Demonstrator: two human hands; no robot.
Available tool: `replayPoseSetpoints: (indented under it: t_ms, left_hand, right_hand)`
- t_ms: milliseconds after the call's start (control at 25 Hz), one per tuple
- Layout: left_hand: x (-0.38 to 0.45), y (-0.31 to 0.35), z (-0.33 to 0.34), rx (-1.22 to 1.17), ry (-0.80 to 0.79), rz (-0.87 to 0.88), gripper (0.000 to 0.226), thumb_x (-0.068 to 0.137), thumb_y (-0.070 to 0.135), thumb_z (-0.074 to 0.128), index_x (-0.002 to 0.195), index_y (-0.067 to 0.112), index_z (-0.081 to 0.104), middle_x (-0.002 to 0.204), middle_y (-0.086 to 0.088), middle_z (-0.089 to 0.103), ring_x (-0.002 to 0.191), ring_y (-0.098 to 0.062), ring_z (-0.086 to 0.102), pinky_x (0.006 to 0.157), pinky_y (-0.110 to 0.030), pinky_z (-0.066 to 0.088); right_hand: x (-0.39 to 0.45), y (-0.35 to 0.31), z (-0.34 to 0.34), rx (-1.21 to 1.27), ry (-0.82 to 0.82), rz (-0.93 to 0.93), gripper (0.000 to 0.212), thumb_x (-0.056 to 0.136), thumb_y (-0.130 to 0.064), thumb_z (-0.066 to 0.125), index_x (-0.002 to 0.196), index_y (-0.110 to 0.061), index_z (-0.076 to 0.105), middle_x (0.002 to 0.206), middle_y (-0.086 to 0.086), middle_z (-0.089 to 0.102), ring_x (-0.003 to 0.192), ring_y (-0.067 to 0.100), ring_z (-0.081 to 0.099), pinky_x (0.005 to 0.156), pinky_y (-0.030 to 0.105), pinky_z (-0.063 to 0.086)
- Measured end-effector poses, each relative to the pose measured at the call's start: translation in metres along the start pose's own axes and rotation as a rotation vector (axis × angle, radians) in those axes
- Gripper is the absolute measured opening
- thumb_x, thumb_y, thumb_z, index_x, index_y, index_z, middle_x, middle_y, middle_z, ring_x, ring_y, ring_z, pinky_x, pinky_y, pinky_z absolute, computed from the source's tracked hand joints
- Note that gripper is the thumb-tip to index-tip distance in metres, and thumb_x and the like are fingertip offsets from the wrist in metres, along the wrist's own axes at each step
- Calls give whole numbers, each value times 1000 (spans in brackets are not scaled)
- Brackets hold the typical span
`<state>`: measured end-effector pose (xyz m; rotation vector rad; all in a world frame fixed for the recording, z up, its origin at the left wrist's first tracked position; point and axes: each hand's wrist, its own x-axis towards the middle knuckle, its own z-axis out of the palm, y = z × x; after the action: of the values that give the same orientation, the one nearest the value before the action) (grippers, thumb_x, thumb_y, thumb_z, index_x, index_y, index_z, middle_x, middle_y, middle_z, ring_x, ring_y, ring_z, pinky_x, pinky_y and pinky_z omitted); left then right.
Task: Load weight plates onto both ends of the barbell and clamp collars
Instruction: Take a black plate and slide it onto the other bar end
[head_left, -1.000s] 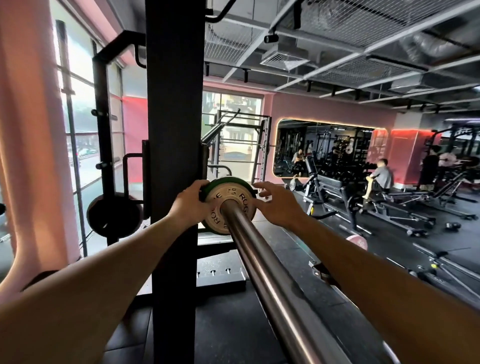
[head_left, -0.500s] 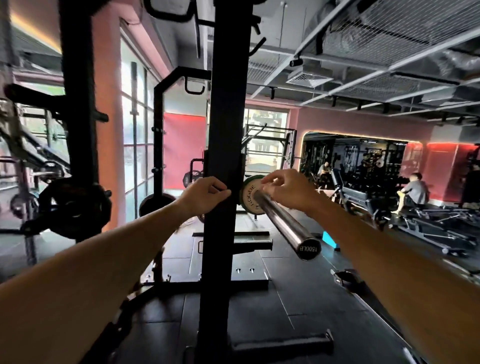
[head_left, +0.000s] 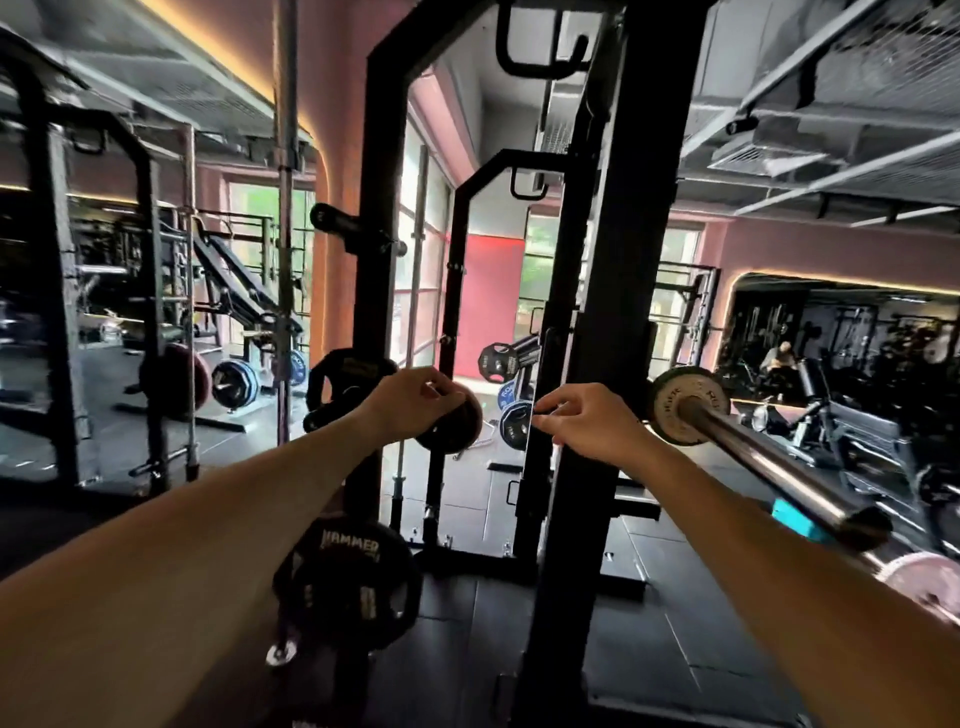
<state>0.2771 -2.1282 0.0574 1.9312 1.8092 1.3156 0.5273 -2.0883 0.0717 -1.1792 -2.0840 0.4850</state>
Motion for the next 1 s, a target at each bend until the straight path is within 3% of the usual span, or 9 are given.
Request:
replayPoseSetpoints:
  t_ms: [80,200,320,440,640,840,920,1000]
  left_hand:
    - [0,-46,-29,-5,1,-48,18,91,31,71,98,14,69,77,2,65,68,-14,58,68,-28,47]
    - [10,-114,-72,32,5,-102,21,91,29,71,101,10,71,88,-8,73,82,-26,69,79,-36,56]
    - [27,-176,-113,105,16,-108,23,89,34,72,102,15,73,94,-7,76,85,-22,71,79,-30,53]
    - [44,-225,-143,121,-22,-133,25,89,38,71,103,17,73,99,-5,76,88,-20,70,84,-33,54]
    - [82,-274,-162,87,-10,-130,23,88,35,72,101,17,74,95,-4,75,89,-23,71,88,-36,54]
    - [130,-310,-151,78,-37,-141,22,89,39,71,101,21,72,87,2,71,85,-20,68,79,-31,51]
    - [157,-325,-140,93,-31,-139,22,88,40,71,103,23,70,91,3,73,78,-13,66,69,-21,48]
    - [184,-340,-127,56,-13,-160,26,88,43,71,108,28,66,99,6,72,78,-11,64,66,-18,44]
  right_hand:
    - [20,-22,47,-6,-35,-5,19,86,-30,76,103,-22,77,94,-1,77,86,14,73,79,27,55]
    - [54,-53,118,-1,-55,-4,14,85,-29,77,98,-24,76,90,-1,76,87,16,72,81,28,54]
    - [86,-79,181,41,-69,9,14,86,-28,77,98,-22,76,87,1,76,87,19,72,79,28,53]
    - [114,-99,224,67,-78,39,19,87,-24,77,104,-15,77,92,8,78,90,24,74,88,38,58]
    - [163,-107,257,81,-73,75,21,87,-25,77,105,-16,76,96,7,77,94,22,73,95,41,56]
    - [220,-85,278,60,-30,82,19,85,-27,78,103,-21,77,94,0,77,88,13,71,82,27,55]
    - [250,-68,287,58,-2,89,19,85,-28,78,103,-22,77,91,-3,76,84,8,69,73,21,49]
    - [280,-50,295,63,49,111,25,84,-31,78,106,-22,74,87,-7,71,87,12,67,74,23,44]
